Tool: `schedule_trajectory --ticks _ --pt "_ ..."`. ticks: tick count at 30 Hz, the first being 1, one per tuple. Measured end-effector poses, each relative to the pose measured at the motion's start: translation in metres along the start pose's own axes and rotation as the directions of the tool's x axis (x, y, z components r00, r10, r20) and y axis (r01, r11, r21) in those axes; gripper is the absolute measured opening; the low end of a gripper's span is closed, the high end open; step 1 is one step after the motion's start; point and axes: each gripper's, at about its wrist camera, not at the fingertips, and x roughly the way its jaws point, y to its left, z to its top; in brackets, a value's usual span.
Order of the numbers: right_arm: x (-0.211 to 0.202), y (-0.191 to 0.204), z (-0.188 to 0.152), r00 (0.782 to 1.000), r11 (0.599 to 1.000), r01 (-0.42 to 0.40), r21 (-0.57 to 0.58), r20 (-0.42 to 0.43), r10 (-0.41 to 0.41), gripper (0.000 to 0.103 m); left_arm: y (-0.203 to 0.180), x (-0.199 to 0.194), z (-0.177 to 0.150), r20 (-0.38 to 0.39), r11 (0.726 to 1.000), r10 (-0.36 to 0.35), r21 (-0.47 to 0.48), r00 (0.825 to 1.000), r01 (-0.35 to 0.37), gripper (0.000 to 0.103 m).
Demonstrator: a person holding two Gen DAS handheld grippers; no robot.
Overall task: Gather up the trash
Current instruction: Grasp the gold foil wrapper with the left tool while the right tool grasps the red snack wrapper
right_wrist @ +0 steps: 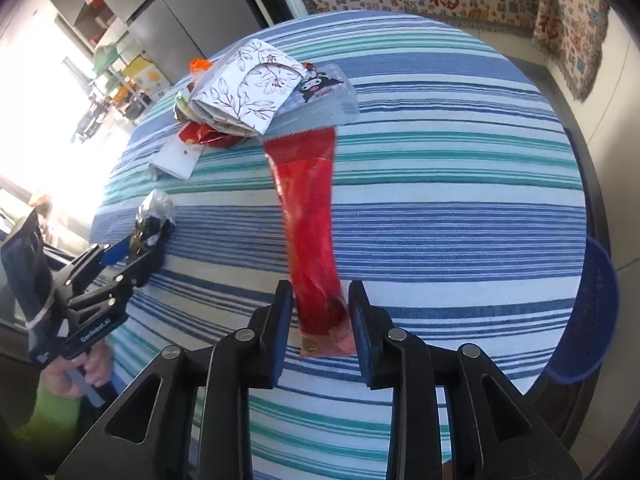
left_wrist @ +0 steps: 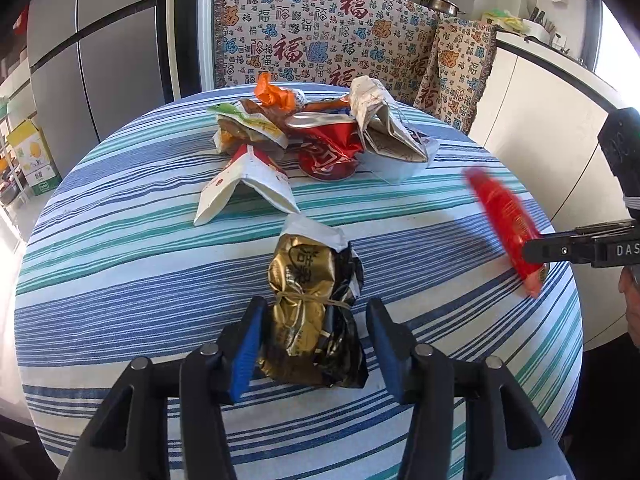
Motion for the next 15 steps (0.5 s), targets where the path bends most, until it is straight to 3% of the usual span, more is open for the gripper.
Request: schedule_trajectory --ticks 2,10,15 --pt "0.000 0.001 -0.002 0.999 1.000 0.027 -0.011 0.021 -0.027 0.045 -0.002 0.001 0.000 -0.002 1.000 0.008 0.011 1.000 -0.008 0.053" --pt "-0.005 0.017 0.005 0.995 0.991 0.086 -0.105 0.067 -0.079 0.046 0.008 -0.001 0.004 -0.003 0.999 -0.030 -0.041 1.000 0.030 0.053" --pt "0.005 0.027 0.016 0.995 0.983 0.097 -0.159 0.038 -0.092 0.043 0.008 0.000 0.005 -0.012 0.998 -0.048 -0.038 0.999 0.047 0.053"
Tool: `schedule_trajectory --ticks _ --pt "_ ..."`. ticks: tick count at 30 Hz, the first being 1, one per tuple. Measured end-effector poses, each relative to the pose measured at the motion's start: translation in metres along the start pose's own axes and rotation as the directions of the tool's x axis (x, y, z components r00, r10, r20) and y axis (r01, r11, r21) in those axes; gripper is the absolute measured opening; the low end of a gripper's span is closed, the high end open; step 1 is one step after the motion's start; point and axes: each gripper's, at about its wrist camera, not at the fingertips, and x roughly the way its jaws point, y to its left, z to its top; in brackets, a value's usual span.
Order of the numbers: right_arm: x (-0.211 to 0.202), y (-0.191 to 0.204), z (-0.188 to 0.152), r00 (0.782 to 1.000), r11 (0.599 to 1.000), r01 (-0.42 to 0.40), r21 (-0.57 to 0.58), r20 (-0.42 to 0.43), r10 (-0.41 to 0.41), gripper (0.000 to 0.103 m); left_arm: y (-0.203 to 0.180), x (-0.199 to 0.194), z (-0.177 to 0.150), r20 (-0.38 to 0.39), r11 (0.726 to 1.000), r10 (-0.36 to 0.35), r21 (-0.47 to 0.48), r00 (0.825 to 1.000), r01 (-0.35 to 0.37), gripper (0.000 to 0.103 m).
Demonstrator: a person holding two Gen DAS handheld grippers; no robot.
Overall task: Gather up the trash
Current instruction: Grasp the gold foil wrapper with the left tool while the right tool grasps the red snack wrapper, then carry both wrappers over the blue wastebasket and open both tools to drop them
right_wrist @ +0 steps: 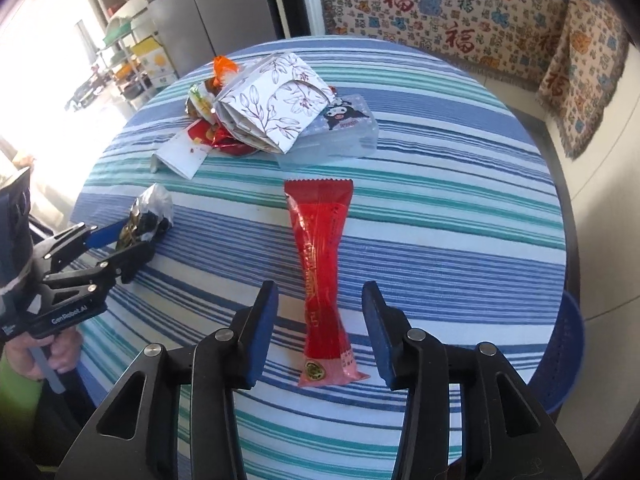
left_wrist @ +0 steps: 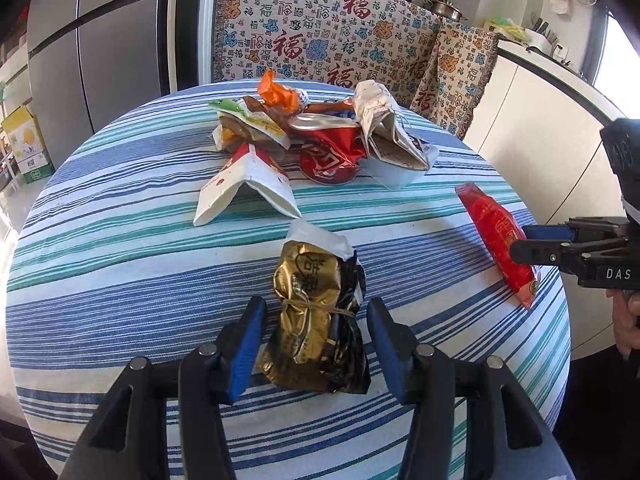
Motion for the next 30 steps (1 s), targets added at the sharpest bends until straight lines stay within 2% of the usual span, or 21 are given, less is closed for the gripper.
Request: schedule_trajectory --ticks 1,2,3,4,6,11,19,24,30 --pt "0.003 0.002 0.001 1.000 1.000 0.000 -0.013 -0.008 0.000 0.032 -0.001 0.000 0.000 -0.005 1.000 0.009 0.006 1.000 -0.009 0.053" --pt "0.004 0.002 0.001 1.000 1.000 0.000 -0.019 -0.011 0.000 0.017 -0.003 0.000 0.000 -0.006 1.000 0.013 0.011 1.000 -0.013 0.053" --pt "0.005 0.002 0.001 1.000 1.000 -0.001 -0.018 -0.006 0.001 0.010 -0.004 0.000 0.000 -0.003 1.000 0.015 0.016 1.000 -0.015 0.048" --pt "0.003 0.001 0.000 1.000 1.000 -0.007 -0.015 0.001 0.007 0.009 -0.004 -0.002 0.000 0.001 1.000 0.015 0.019 1.000 -0.015 0.040" --pt "-0.002 -0.003 -0.002 0.999 1.000 -0.030 0.010 0.022 0.030 0.008 -0.005 -0.003 0.000 0.002 1.000 0.007 0.025 1.000 -0.007 0.038" --pt "-0.015 -0.021 -0.012 0.995 0.991 -0.087 0.099 0.064 0.081 0.008 -0.015 -0.008 -0.002 0.019 0.999 -0.002 0.045 1.000 0.001 0.036" --pt "-0.035 -0.056 -0.027 0.982 0.969 -0.159 0.190 0.130 0.135 0.008 -0.041 -0.010 0.004 0.009 0.996 -0.087 0.031 0.996 0.086 0.036" --pt "-0.058 -0.092 -0.037 0.978 0.955 -0.150 0.257 0.183 0.104 0.008 -0.077 -0.004 0.015 -0.010 0.988 -0.140 0.062 0.990 0.140 0.036" --pt "-0.096 -0.159 -0.059 0.972 0.926 -0.093 0.365 0.234 0.006 0.008 -0.143 0.009 0.045 -0.016 0.964 -0.217 0.155 0.976 0.217 0.036"
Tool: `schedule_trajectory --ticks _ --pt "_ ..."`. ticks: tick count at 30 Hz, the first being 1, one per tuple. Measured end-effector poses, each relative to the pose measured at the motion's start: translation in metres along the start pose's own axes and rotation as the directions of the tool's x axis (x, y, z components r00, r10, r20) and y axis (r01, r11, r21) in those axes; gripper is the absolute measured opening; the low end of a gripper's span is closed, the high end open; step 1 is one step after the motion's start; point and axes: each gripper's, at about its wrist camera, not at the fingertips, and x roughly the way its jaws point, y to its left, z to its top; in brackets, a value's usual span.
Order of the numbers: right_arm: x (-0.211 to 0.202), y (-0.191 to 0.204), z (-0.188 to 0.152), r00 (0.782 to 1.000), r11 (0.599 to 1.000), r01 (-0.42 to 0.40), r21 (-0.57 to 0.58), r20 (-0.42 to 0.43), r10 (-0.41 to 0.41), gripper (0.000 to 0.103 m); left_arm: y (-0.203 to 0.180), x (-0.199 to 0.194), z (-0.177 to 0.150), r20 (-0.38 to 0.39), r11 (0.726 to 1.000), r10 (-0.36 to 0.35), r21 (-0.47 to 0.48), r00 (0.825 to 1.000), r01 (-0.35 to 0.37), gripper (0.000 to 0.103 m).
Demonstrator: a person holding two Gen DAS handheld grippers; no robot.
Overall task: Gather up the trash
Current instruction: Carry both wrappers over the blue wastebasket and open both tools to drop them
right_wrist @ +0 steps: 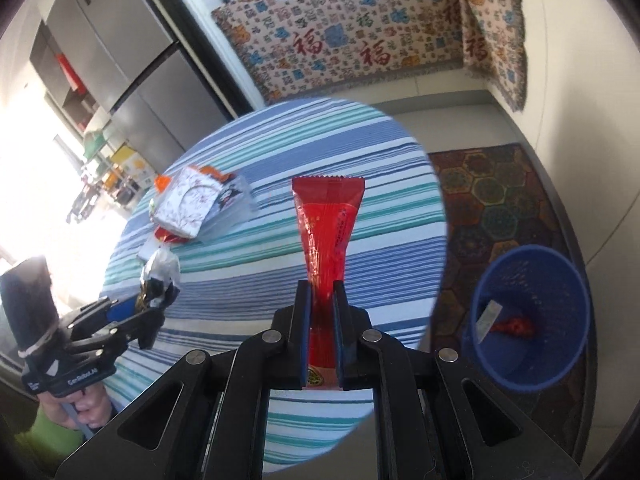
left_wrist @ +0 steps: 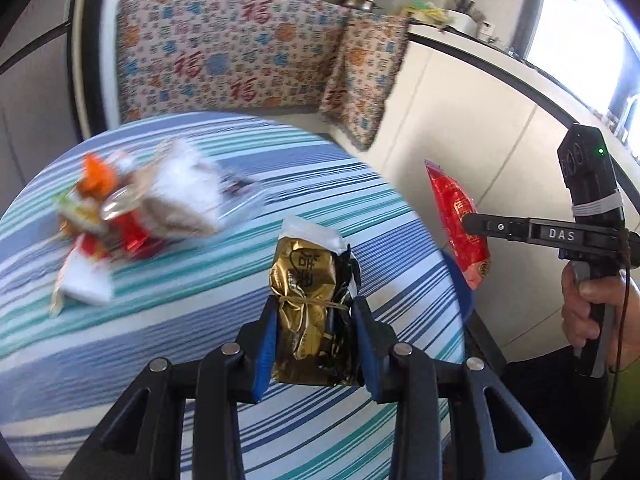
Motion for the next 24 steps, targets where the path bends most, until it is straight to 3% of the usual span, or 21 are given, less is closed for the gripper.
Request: schedule_trajectory --ticks 4,11,18,24 --pt "-0.026 -0.056 0.007 0.995 0.993 0.089 0.073 0.034 -0.092 0.008 -0.045 0.030 0.026 -0.014 0.997 -0.063 0.052 0.998 0.064 0.036" --pt "-0.041 -0.140 0.010 0.977 0.963 0.209 0.172 0.015 -0.215 0.008 -0.105 0.085 0.065 -0.048 0.982 -0.159 0.099 0.986 0.163 0.036" --pt "-0.030 -0.196 0.005 0.963 0.937 0.263 0.231 -0.013 -0.267 0.008 -0.151 0.149 0.084 -0.085 0.976 -0.181 0.110 0.980 0.190 0.036" --pt "-0.021 -0.229 -0.001 0.966 0.921 0.251 0.298 -0.025 -0.256 0.008 -0.174 0.195 0.082 -0.144 0.972 -0.202 0.094 0.969 0.217 0.036"
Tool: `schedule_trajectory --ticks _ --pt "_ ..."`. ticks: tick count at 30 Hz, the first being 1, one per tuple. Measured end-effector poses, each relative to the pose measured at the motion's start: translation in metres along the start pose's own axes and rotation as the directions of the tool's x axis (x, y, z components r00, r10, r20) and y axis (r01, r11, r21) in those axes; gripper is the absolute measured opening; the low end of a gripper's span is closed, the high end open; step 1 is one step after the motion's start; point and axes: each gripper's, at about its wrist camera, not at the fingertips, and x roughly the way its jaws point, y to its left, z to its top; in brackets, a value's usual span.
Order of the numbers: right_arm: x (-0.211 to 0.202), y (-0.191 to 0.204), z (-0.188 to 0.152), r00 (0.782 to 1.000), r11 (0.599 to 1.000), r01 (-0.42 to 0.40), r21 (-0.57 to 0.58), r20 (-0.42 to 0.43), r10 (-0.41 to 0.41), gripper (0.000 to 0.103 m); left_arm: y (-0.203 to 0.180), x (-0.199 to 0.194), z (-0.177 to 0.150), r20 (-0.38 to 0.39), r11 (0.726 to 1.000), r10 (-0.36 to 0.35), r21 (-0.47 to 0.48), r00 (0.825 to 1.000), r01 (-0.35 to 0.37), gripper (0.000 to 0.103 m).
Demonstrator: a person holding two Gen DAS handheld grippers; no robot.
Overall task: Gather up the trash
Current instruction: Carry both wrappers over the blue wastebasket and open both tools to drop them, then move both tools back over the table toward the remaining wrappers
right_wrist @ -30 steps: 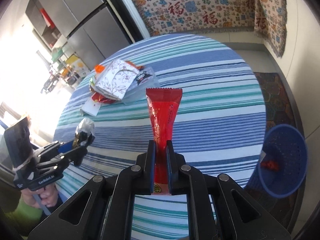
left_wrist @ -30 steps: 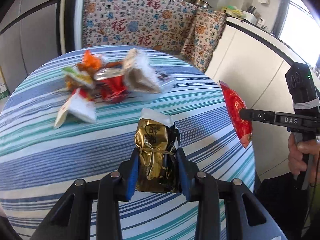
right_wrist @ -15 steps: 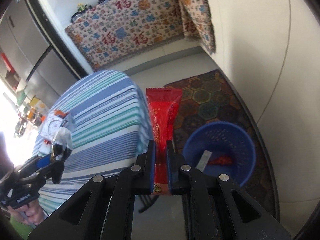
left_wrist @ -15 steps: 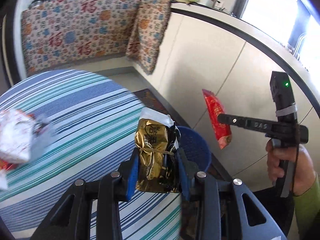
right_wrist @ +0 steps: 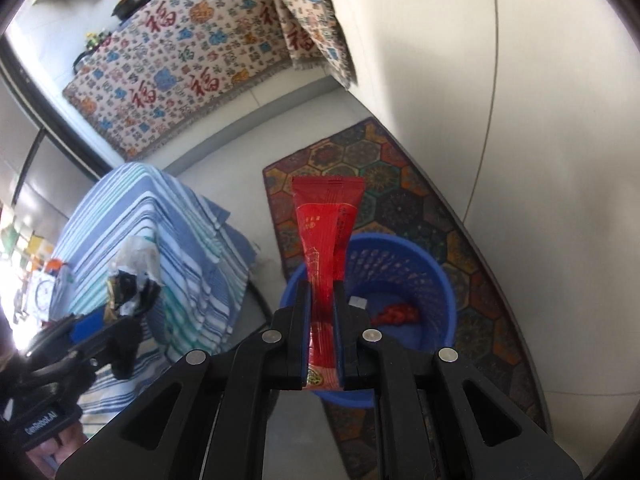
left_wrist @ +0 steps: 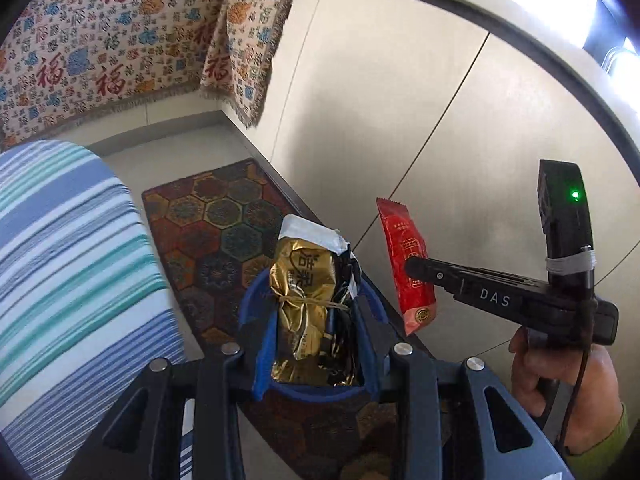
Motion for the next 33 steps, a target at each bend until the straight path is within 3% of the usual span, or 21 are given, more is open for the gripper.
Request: schedule_trajectory --ticks 7,13,16,17,19,21,27,33 --pt "0.009 -0.025 0.001 1.000 0.998 -0.006 0.063 -0.024 0.007 0.008 -0.006 0.044 0.005 -0.045 1.000 -0.003 0.028 0.999 0.004 0.036" --pt "0.020 -0.024 0.007 0.999 0.998 -0.010 0.068 -0.047 0.013 0.009 -0.007 0.063 0.000 -0.073 0.999 -0.004 0.035 0.997 0.007 0.036" --pt "0.026 -0.026 0.007 0.998 0.996 -0.013 0.086 -0.055 0.018 0.018 -0.007 0.076 0.001 -0.086 0.999 -0.007 0.039 0.996 0.010 0.037" --pt "0.026 -0.027 0.008 0.998 0.995 -0.011 0.095 -0.056 0.016 0.033 -0.008 0.080 0.002 -0.094 0.999 -0.008 0.044 0.996 0.012 0.039" --pt "0.023 -0.029 0.006 0.999 0.995 0.000 0.103 -0.044 0.005 0.046 -0.009 0.092 0.004 -0.111 0.999 -0.018 0.044 0.994 0.023 0.047" --pt "0.018 -0.030 0.007 0.999 0.995 0.014 0.102 -0.033 -0.011 0.046 -0.009 0.101 0.005 -0.120 0.999 -0.028 0.041 0.992 0.033 0.053" --pt "0.001 -0.027 0.012 0.996 0.995 0.082 0.059 0.034 -0.084 0.048 -0.011 0.115 0.003 -0.136 0.999 -0.003 0.043 0.991 0.008 0.055" --pt "-0.016 -0.001 0.016 0.977 0.985 0.170 -0.021 0.133 -0.165 0.074 -0.004 0.069 -0.009 -0.079 0.999 0.024 0.042 0.997 -0.021 0.055"
